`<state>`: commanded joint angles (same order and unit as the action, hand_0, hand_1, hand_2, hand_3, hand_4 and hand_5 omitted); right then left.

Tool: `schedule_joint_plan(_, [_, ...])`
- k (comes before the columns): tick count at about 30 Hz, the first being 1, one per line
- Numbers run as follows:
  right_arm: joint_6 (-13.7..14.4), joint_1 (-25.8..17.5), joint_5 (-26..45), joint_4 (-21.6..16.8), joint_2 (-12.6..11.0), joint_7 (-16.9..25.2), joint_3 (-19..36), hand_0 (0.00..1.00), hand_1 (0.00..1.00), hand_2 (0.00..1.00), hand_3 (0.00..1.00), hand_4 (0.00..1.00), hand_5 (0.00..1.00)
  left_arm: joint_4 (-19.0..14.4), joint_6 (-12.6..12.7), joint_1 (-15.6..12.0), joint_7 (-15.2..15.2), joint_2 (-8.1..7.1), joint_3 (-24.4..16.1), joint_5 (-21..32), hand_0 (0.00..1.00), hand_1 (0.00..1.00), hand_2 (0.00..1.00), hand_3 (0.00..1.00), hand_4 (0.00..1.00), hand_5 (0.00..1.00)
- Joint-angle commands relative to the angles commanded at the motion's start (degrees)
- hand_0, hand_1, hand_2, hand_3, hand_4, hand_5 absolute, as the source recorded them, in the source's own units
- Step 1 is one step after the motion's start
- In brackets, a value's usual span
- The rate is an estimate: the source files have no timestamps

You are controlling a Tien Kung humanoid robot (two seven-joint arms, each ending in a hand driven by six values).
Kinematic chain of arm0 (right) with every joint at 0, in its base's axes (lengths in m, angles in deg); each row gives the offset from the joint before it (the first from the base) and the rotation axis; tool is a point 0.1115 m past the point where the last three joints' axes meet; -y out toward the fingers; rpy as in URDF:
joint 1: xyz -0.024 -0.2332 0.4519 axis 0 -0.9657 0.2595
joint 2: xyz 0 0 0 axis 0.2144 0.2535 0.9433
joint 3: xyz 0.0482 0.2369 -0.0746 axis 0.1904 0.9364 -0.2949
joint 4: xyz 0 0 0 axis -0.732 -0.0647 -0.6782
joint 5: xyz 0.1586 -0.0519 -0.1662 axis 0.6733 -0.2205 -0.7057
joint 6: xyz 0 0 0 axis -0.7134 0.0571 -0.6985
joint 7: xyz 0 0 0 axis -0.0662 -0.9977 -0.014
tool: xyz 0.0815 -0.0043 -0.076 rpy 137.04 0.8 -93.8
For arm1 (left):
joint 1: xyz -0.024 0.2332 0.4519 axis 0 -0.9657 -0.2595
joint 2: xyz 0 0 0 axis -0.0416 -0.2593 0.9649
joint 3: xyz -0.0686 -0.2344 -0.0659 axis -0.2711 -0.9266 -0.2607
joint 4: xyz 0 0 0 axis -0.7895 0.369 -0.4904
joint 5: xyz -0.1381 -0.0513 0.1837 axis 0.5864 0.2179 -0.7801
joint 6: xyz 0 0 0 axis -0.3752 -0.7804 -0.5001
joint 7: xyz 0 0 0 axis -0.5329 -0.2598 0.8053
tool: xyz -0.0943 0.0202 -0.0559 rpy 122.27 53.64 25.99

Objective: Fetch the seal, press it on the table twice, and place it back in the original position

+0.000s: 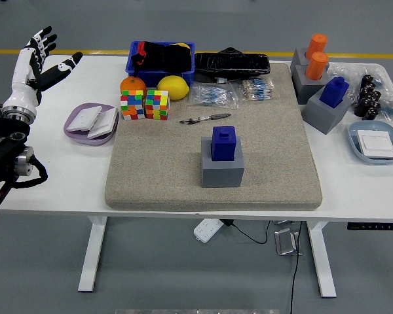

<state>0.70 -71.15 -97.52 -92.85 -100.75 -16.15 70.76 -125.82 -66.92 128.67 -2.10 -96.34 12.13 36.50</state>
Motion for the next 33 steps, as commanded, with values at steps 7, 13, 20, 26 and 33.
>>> schedule_joint_plan(7, [0.03, -0.22, -0.01, 0.00, 0.15, -0.19, -0.03, 0.885, 0.746, 0.725, 0.750, 0.863, 0.543, 0.05, 0.15, -0.12, 0.05, -0.09, 0.00, -0.08, 0.925, 0.885, 0.892, 0.917, 0.879, 0.245])
schedule_joint_plan(13, [0.05, -0.31, 0.23, 0.00, 0.24, -0.06, 0.01, 0.885, 0.745, 0.726, 0.750, 0.862, 0.543, 0.08, 0.20, -0.07, 0.03, -0.24, 0.00, -0.07, 0.926, 0.880, 0.890, 0.914, 0.876, 0.240])
schedule_joint_plan(20, [0.09, -0.39, 0.23, 0.00, 0.28, -0.15, 0.21, 0.884, 0.745, 0.726, 0.750, 0.859, 0.542, -0.04, 0.17, 0.13, -0.07, -0.54, 0.22, 0.05, 0.920, 0.877, 0.884, 0.913, 0.876, 0.231])
schedule_joint_plan(26, [0.13, -0.40, 0.19, 0.00, 0.12, -0.16, 0.29, 0.884, 0.746, 0.728, 0.750, 0.858, 0.542, -0.32, 0.29, 0.45, -0.03, -0.75, -0.49, -0.25, 0.917, 0.874, 0.883, 0.910, 0.875, 0.227])
schedule_joint_plan(33, [0.23, -0.21, 0.27, 0.00, 0.02, -0.16, 0.39, 0.884, 0.745, 0.728, 0.750, 0.855, 0.546, -0.49, 0.46, 0.90, 0.02, -0.91, -0.75, -0.39, 0.917, 0.873, 0.880, 0.910, 0.872, 0.220])
